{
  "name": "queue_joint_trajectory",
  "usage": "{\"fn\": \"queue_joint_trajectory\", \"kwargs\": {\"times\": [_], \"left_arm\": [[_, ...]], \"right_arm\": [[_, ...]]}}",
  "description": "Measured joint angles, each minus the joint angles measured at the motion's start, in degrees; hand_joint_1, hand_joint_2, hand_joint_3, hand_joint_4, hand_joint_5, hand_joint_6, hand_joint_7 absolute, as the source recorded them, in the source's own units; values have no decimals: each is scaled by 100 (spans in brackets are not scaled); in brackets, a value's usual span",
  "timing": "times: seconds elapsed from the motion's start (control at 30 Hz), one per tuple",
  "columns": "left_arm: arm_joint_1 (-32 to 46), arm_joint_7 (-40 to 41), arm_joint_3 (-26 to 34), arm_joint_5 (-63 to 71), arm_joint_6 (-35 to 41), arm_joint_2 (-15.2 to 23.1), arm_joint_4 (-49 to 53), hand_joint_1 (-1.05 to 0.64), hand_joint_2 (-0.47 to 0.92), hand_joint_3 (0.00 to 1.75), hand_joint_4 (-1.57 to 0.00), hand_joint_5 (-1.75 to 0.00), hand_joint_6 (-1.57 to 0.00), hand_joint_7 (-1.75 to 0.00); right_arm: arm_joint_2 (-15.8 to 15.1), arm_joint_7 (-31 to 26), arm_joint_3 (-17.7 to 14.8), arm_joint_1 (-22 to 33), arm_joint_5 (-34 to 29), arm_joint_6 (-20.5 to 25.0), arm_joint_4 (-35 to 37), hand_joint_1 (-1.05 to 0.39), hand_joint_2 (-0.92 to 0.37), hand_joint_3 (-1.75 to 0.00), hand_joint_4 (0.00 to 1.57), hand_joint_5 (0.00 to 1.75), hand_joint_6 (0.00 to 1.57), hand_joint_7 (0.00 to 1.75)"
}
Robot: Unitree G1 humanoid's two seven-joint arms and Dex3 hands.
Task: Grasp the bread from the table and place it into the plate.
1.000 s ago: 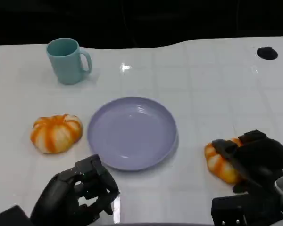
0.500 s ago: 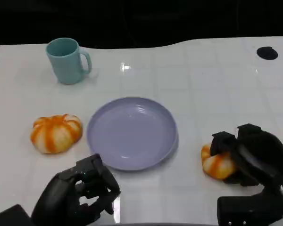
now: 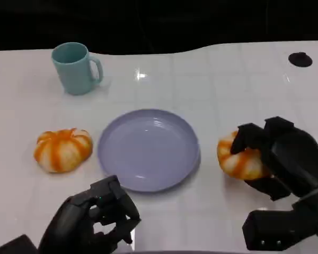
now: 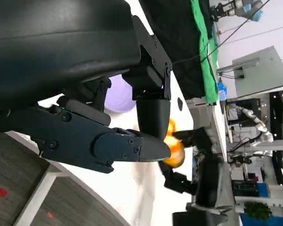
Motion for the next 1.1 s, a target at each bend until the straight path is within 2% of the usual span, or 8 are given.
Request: {"fn": "queue_joint_trajectory", "kwargs": {"times": [0.13,0.2,0.47,0.67,1.0,1.07,1.1], "left_arm": [[22,0,-9,-14,5,-3,-1,-48,92,29,-70,-175,-60,-157],[24,-1,-8,-37,19,-3,-2,-49,92,29,-70,-175,-60,-157],[18,0,-4,-36,37,2,0,-51,92,30,-68,-175,-59,-158],[1,1,-8,7,-16,2,28,-51,92,30,-67,-175,-59,-156],[-2,0,-57,88,-114,-15,97,-54,92,31,-68,-175,-59,-155],[-2,1,-73,101,-117,-21,105,-54,92,31,-68,-175,-60,-155],[-1,1,-78,102,-117,-26,106,-54,92,31,-68,-175,-60,-155]], "right_arm": [[99,74,-89,-15,263,-167,-159,-10,-28,-141,98,175,72,175],[169,236,-96,-67,371,-206,-203,-11,-25,-145,100,175,73,175],[723,761,5,-820,533,-309,-8,-17,-22,-145,99,175,73,174],[1254,876,221,-1349,522,-326,701,-20,-25,-142,98,175,75,171],[2028,663,618,-2283,433,-302,2318,-19,-27,-138,98,175,74,173],[2146,608,660,-2452,403,-269,2649,-19,-28,-133,95,175,72,170],[2190,602,675,-2516,399,-250,2790,-19,-30,-128,94,175,74,162]]}}
